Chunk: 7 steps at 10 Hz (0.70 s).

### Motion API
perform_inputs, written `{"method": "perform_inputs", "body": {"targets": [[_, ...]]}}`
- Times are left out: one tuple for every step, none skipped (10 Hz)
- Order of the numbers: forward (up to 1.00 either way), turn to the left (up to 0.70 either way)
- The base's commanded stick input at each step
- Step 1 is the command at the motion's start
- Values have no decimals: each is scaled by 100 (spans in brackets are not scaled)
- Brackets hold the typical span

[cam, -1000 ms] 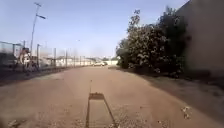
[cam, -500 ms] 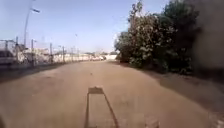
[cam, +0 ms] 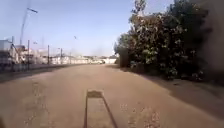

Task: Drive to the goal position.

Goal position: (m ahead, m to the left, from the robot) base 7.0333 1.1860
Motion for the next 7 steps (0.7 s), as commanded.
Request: {"method": "perform_inputs", "body": {"targets": [[100,0],[100,0],[100,0],[100,0],[100,0],[100,0],[100,0]]}}
